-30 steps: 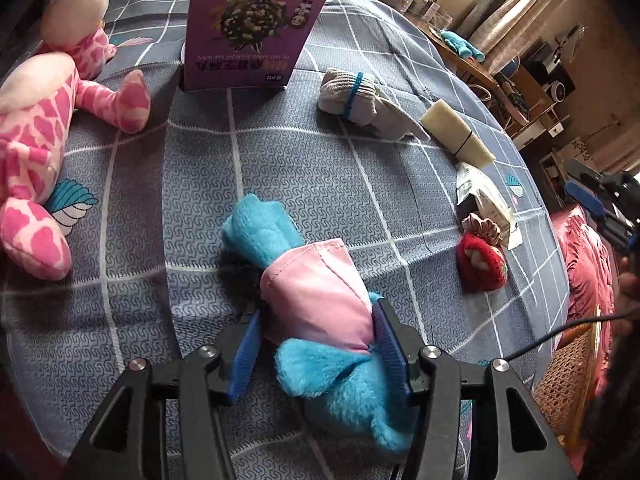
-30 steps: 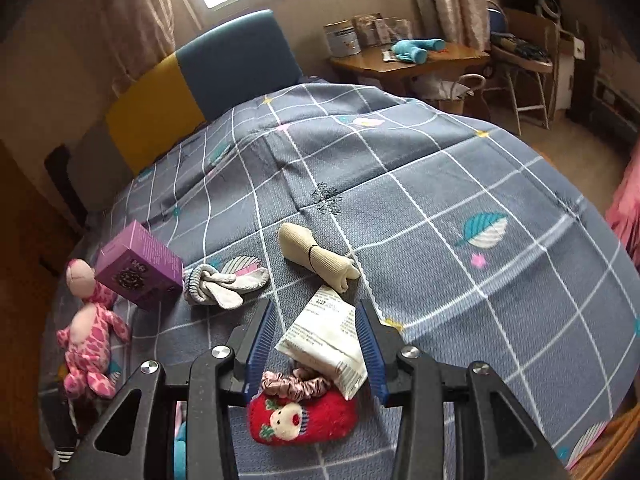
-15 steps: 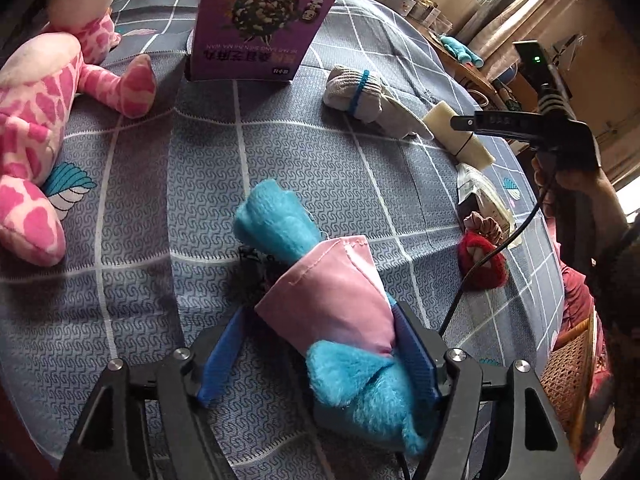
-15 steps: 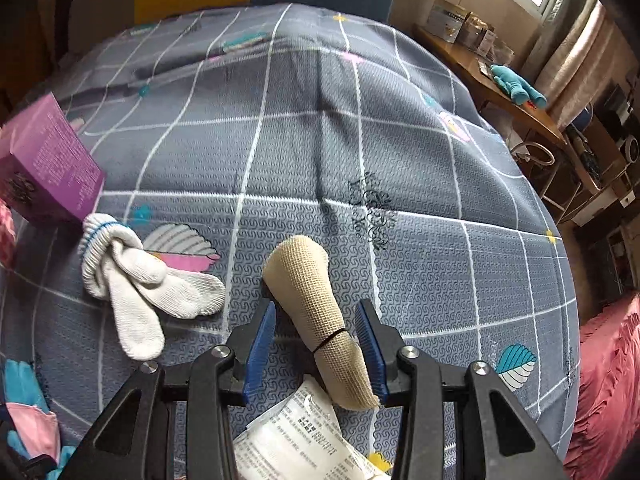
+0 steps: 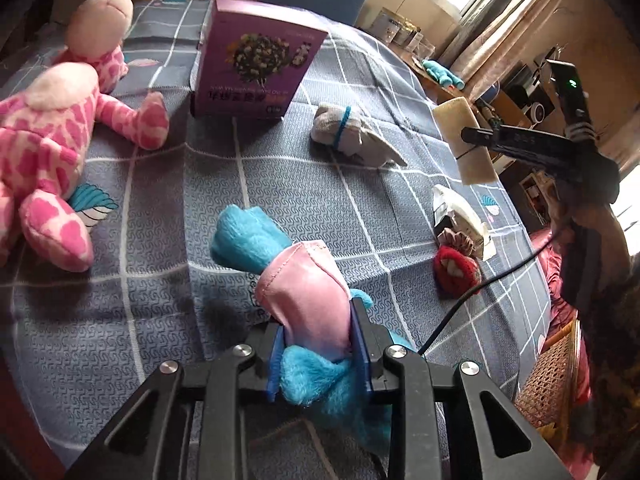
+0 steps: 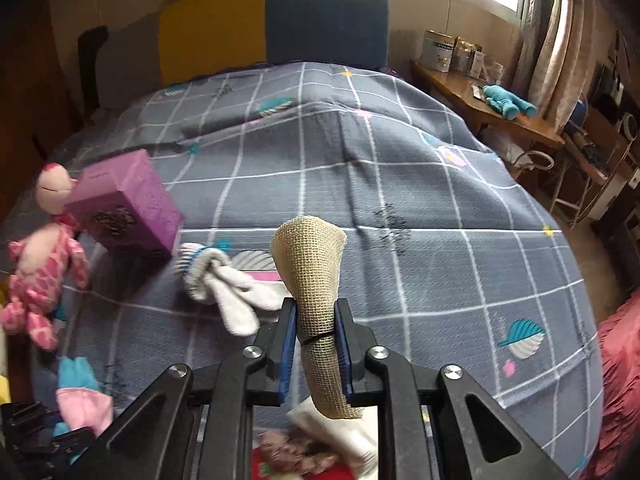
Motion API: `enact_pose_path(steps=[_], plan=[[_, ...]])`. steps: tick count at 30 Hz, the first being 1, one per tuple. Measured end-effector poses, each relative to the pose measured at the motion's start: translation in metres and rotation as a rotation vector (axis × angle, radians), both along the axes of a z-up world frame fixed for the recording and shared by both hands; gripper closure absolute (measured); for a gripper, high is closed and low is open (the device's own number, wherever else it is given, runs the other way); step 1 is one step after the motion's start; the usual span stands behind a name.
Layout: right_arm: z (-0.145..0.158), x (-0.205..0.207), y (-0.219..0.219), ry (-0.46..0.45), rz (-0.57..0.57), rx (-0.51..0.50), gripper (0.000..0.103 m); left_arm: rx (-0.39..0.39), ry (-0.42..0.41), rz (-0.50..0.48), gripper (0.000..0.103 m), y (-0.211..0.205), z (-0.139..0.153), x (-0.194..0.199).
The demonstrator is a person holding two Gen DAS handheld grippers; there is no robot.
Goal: Organize soft objects
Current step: 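Carry the blue plush toward the gold tray with the left gripper while the right holds the roll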
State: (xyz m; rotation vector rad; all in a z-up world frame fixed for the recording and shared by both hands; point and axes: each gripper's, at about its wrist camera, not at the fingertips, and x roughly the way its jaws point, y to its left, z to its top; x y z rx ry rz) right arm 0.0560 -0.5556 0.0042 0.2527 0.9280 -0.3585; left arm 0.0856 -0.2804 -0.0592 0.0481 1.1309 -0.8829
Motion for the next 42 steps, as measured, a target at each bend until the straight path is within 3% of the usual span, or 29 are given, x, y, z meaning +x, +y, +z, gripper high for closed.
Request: enact_pose_path(steps=[5, 9, 11, 13, 17, 20, 23, 25, 26, 27, 29, 32, 36, 37, 39, 42], plan=[[-0.012, -0.021, 0.048, -0.059, 0.042, 0.217, 0.085, -0.03, -0.059, 0.016, 0.074, 0.022, 0.02, -0.005], [-0.042, -0.03, 0.083, -0.024, 0.064, 0.298, 0.085, -0.051, -0.109, 0.037, 0.074, 0.045, 0.042, -0.011], [-0.055, -0.03, 0.098, 0.028, 0.074, 0.261, 0.085, -0.063, -0.123, 0.05, 0.076, 0.056, 0.051, -0.014], [-0.061, -0.024, 0.111, 0.071, 0.092, 0.181, 0.085, -0.081, -0.143, 0.064, 0.081, 0.068, 0.061, -0.016], [-0.078, -0.016, 0.117, 0.142, 0.118, 0.128, 0.086, -0.099, -0.165, 0.075, 0.094, 0.085, 0.069, -0.018], [-0.082, -0.016, 0.117, 0.147, 0.126, 0.126, 0.086, -0.096, -0.196, 0.066, 0.096, 0.093, 0.07, -0.022], [-0.086, -0.016, 0.118, 0.165, 0.125, 0.136, 0.085, -0.074, -0.156, 0.05, 0.095, 0.091, 0.057, -0.018], [-0.086, -0.017, 0.117, 0.163, 0.117, 0.14, 0.085, -0.021, -0.176, 0.045, 0.088, 0.089, 0.051, -0.02], [-0.086, -0.017, 0.117, 0.163, 0.116, 0.141, 0.085, 0.013, -0.186, 0.018, 0.074, 0.084, 0.047, -0.022], [-0.086, -0.017, 0.117, 0.163, 0.116, 0.14, 0.085, 0.033, -0.2, 0.002, 0.051, 0.082, 0.045, -0.023], [-0.086, -0.017, 0.117, 0.164, 0.118, 0.14, 0.085, 0.064, -0.229, -0.032, 0.03, 0.077, 0.04, -0.025], [-0.085, -0.016, 0.118, 0.166, 0.122, 0.14, 0.085, 0.113, -0.255, -0.085, 0.025, 0.068, 0.033, -0.023], [-0.085, -0.016, 0.117, 0.168, 0.126, 0.14, 0.085, 0.205, -0.313, -0.144, 0.03, 0.054, 0.019, -0.022], [-0.085, -0.016, 0.117, 0.168, 0.125, 0.141, 0.085, 0.234, -0.34, -0.149, 0.035, 0.05, 0.015, -0.021], [-0.085, -0.016, 0.117, 0.169, 0.126, 0.139, 0.085, 0.278, -0.383, -0.169, 0.065, 0.045, 0.009, -0.021], [-0.085, -0.015, 0.118, 0.171, 0.13, 0.129, 0.085, 0.31, -0.44, -0.178, 0.071, 0.044, 0.005, -0.022]])
